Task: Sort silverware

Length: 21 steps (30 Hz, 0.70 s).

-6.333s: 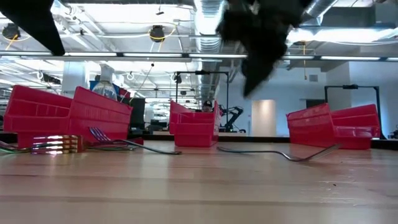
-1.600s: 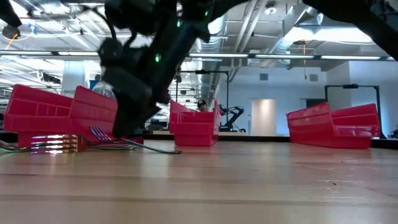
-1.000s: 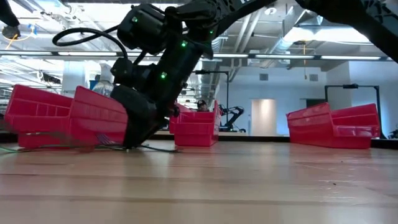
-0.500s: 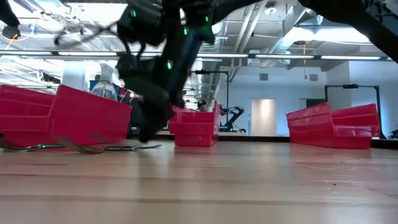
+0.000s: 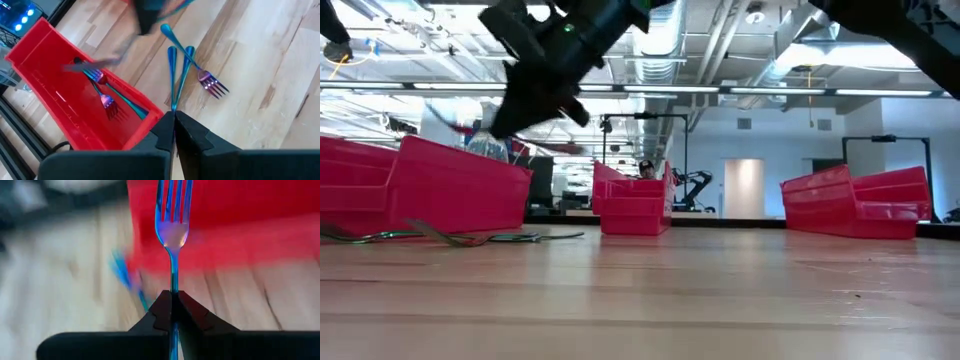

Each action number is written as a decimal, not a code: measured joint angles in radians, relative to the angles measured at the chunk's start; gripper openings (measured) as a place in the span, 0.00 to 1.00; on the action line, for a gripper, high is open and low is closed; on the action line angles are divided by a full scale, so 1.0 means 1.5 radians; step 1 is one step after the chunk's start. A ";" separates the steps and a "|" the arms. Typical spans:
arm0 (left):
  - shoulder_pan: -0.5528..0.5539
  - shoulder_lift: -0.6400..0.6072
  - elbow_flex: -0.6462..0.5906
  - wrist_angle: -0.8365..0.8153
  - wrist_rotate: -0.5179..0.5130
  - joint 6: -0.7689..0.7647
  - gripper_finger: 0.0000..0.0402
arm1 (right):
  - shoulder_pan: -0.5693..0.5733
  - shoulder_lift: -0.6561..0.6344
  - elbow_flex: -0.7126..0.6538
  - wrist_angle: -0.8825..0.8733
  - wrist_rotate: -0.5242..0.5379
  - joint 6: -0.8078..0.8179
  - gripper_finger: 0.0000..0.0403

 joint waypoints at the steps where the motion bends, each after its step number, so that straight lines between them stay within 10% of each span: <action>1: -0.008 0.000 0.004 -0.004 0.001 -0.006 0.00 | -0.008 0.000 0.001 0.041 -0.021 0.022 0.00; 9: -0.051 -0.001 0.034 -0.030 0.003 -0.053 0.00 | -0.033 0.001 0.002 0.289 -0.073 0.151 0.00; 21: -0.053 0.000 0.035 -0.031 0.000 -0.050 0.00 | -0.040 0.106 -0.034 0.640 0.168 0.419 0.00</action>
